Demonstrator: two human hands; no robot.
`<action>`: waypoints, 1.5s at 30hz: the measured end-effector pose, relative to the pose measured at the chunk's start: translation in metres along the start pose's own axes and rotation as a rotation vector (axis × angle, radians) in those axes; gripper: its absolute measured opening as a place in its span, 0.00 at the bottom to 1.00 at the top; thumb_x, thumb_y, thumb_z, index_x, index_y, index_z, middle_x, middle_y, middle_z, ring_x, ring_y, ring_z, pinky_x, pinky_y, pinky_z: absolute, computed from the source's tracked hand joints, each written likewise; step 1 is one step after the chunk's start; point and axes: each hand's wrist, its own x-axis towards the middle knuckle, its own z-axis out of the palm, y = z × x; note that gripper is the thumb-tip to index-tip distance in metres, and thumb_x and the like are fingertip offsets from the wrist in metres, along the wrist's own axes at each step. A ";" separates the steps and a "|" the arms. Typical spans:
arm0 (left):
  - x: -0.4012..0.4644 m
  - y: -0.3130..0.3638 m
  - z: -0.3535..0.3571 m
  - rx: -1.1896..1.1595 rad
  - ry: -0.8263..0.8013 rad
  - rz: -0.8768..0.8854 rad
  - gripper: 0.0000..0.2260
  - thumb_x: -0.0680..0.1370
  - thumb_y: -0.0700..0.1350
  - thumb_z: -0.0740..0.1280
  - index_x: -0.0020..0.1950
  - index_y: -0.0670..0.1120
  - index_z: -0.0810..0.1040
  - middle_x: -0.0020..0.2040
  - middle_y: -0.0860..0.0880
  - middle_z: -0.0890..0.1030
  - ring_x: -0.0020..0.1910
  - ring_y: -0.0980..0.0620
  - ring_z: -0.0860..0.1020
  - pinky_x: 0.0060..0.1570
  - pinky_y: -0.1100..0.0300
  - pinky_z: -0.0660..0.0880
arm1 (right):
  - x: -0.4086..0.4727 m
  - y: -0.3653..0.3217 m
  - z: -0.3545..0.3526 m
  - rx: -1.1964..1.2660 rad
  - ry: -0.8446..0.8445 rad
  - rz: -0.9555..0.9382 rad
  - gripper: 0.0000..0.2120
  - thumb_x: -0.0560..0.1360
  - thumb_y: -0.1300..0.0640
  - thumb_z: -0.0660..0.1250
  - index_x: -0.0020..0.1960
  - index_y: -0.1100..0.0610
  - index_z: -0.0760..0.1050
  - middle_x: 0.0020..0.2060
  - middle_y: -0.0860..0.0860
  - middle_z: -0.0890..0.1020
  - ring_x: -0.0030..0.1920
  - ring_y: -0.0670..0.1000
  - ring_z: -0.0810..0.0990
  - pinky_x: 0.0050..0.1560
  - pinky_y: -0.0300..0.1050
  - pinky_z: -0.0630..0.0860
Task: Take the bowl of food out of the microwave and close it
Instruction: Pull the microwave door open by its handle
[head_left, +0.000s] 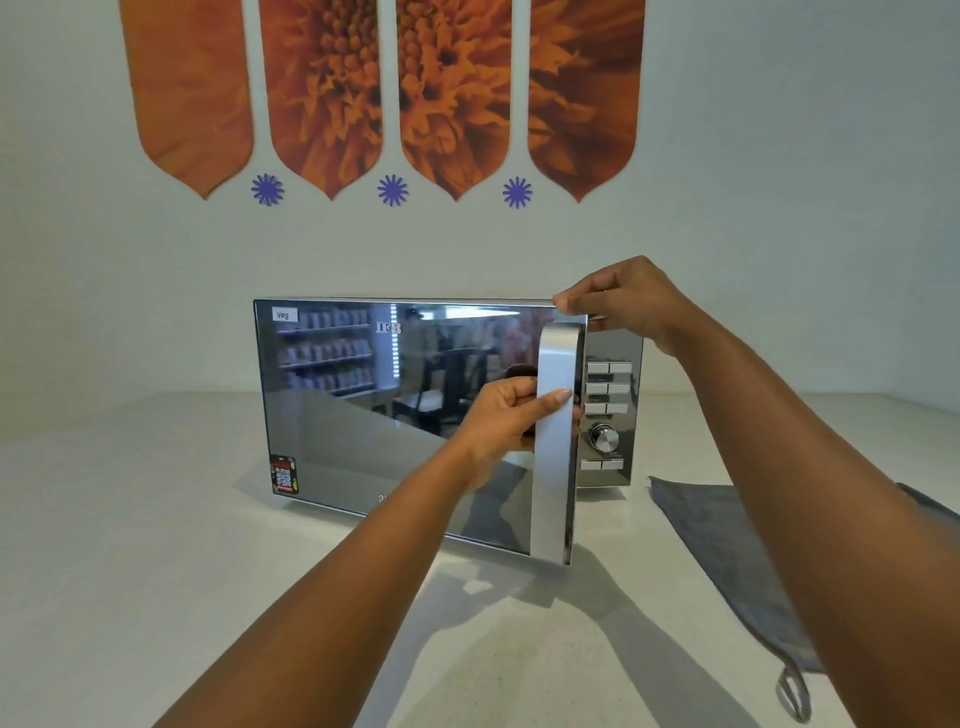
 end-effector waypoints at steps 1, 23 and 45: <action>-0.005 0.001 -0.003 0.001 -0.012 0.011 0.10 0.78 0.43 0.64 0.57 0.41 0.78 0.43 0.50 0.82 0.41 0.56 0.81 0.39 0.66 0.80 | -0.003 -0.004 -0.001 -0.004 -0.024 -0.006 0.08 0.71 0.60 0.70 0.49 0.61 0.82 0.47 0.52 0.82 0.45 0.47 0.80 0.37 0.33 0.76; -0.121 0.049 -0.019 -0.170 0.271 0.139 0.20 0.59 0.61 0.68 0.23 0.46 0.68 0.16 0.52 0.70 0.15 0.58 0.67 0.19 0.67 0.68 | -0.064 -0.098 0.036 0.006 -0.237 -0.250 0.08 0.67 0.57 0.73 0.44 0.59 0.84 0.45 0.54 0.86 0.39 0.45 0.82 0.29 0.30 0.78; -0.206 0.142 -0.103 0.588 0.966 0.322 0.10 0.79 0.49 0.61 0.43 0.52 0.80 0.43 0.50 0.81 0.48 0.53 0.78 0.50 0.57 0.75 | -0.107 -0.166 0.152 0.152 -0.201 -0.665 0.15 0.77 0.50 0.60 0.53 0.55 0.82 0.35 0.47 0.71 0.42 0.49 0.74 0.44 0.42 0.69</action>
